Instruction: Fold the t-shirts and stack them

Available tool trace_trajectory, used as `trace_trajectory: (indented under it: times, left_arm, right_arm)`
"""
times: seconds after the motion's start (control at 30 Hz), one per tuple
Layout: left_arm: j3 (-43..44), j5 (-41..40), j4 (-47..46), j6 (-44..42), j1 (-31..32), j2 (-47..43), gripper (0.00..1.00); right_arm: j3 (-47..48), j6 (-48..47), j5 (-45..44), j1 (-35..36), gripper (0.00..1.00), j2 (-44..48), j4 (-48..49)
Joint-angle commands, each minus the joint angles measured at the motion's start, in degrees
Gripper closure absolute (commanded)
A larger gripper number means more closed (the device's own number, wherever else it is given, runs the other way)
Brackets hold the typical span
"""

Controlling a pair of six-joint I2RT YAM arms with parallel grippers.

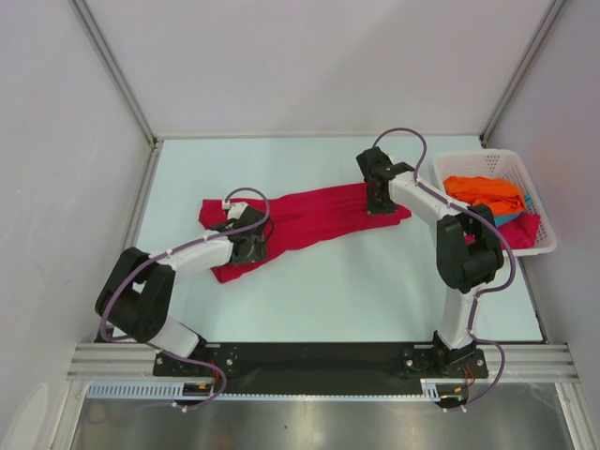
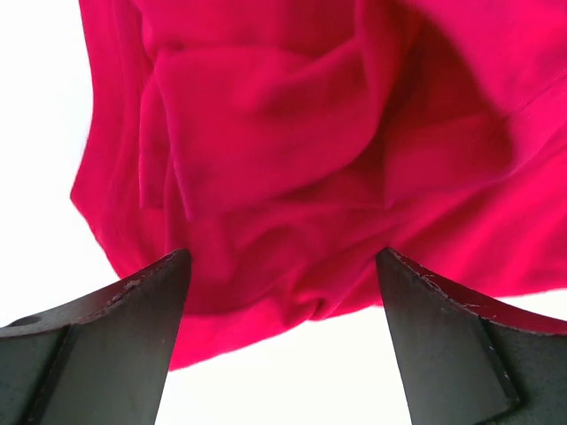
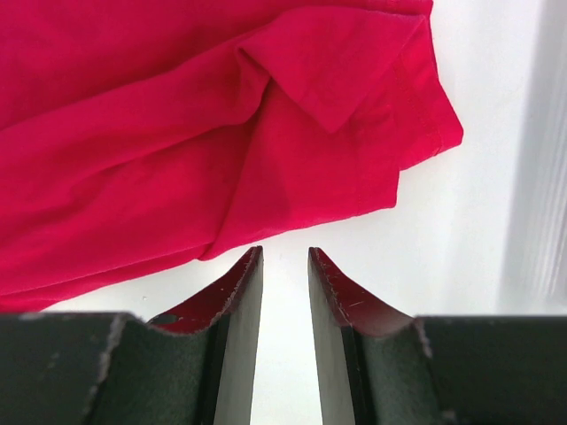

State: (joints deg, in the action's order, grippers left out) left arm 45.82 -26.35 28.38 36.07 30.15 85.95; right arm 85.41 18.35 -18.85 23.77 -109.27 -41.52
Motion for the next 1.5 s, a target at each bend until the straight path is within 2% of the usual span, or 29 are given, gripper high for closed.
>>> trace_trajectory:
  times: [0.0, 0.3, 0.97, 1.47]
  left_arm:
    - [4.62, -3.27, -2.28, -0.3, 0.17, 1.76, 0.09]
    - [7.44, -4.85, 0.1, -0.39, -0.44, 1.76, 0.09]
    - [14.47, -4.15, -0.78, -1.71, -7.3, 11.51, 0.09]
    - [28.09, -6.96, 4.4, -2.32, -13.18, 17.85, 0.08]
  right_arm:
    - [0.37, -0.07, -1.36, -0.04, 0.68, 2.57, 0.47]
    - [0.38, -0.51, -1.63, -0.65, 0.68, 2.66, 0.29]
    - [0.55, -0.95, -1.71, -0.92, 0.68, 2.75, 0.03]
    - [2.57, -1.39, -2.15, -1.18, 0.68, 1.96, -1.02]
